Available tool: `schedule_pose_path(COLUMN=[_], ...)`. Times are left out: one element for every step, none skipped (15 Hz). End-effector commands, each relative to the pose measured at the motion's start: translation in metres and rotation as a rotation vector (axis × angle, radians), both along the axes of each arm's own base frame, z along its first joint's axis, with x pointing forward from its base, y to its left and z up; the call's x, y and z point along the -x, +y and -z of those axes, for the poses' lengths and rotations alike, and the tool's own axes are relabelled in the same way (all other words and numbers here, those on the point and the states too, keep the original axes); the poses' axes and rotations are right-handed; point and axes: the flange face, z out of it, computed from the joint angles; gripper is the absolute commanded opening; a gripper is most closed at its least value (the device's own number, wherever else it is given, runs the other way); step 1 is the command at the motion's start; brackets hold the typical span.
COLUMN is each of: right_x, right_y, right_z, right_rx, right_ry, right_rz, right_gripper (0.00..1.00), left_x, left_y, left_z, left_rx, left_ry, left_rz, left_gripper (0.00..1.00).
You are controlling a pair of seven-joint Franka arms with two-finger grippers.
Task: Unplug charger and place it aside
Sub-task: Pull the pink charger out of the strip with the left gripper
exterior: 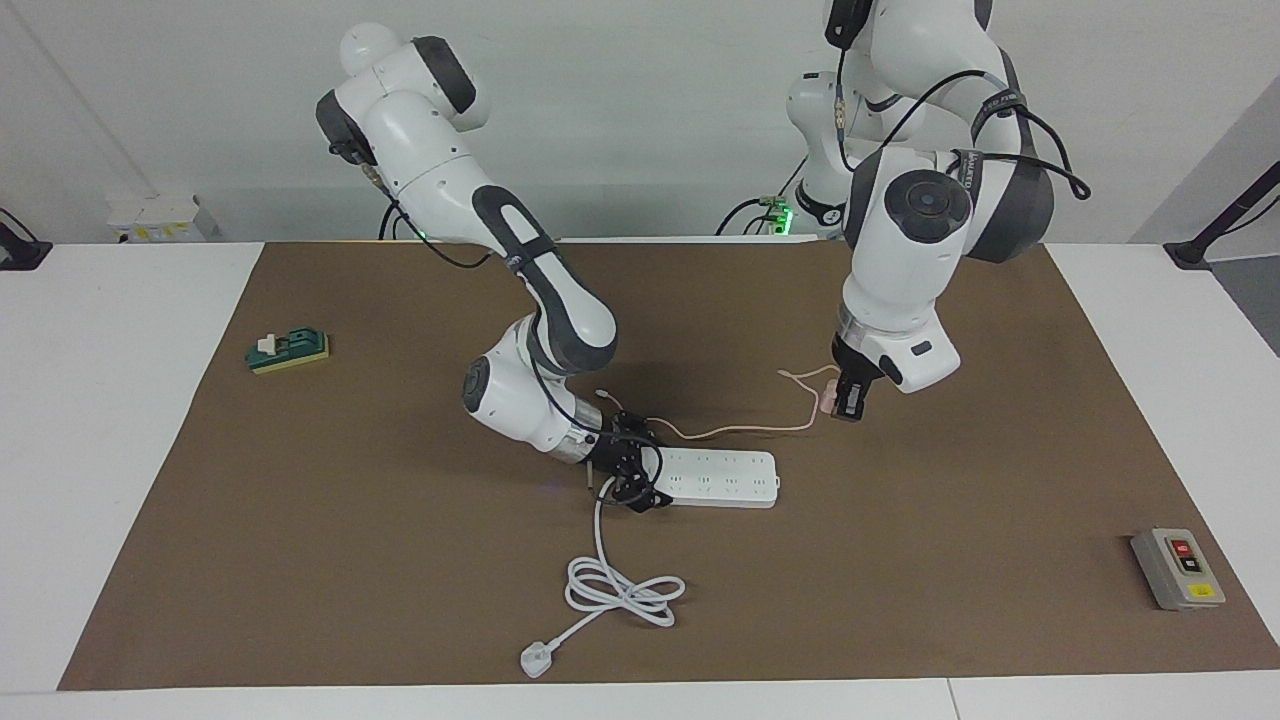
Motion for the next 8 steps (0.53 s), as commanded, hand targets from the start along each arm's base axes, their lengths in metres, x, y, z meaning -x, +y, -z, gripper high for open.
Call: schedule_pose_path(right_x=[-0.003, -0.005, -0.007, -0.011, -0.015, -0.018, -0.020, -0.022], right_y=[-0.002, -0.003, -0.006, -0.014, -0.024, -0.032, -0.037, -0.043], right_z=[0.005, 0.000, -0.015, -0.029, -0.039, -0.052, -0.062, -0.071], right_rx=[0.019, 0.018, 0.015, 0.010, 0.010, 0.017, 0.034, 0.055], right_ry=[-0.017, -0.022, -0.034, -0.039, -0.042, -0.058, -0.078, -0.101], right_rz=[0.020, 0.017, 0.009, -0.002, -0.006, -0.013, -0.025, -0.042], right_gripper=[1.00, 1.00, 1.00, 1.00, 1.00, 1.00, 1.00, 1.00], left_x=[-0.001, -0.001, -0.001, 0.001, 0.003, 0.005, 0.010, 0.014], left_y=[0.052, 0.068, 0.085, 0.100, 0.116, 0.135, 0.155, 0.173], left_z=[-0.018, -0.029, -0.035, -0.038, -0.040, -0.041, -0.042, -0.043], left_rx=[-0.006, 0.005, 0.014, 0.021, 0.029, 0.039, 0.047, 0.054], left_ry=[0.057, 0.054, 0.060, 0.080, 0.096, 0.112, 0.124, 0.132], left_rz=[0.176, 0.251, 0.348, 0.461, 0.574, 0.658, 0.739, 0.817], left_gripper=[0.00, 0.00, 0.00, 0.00, 0.00, 0.00, 0.00, 0.00])
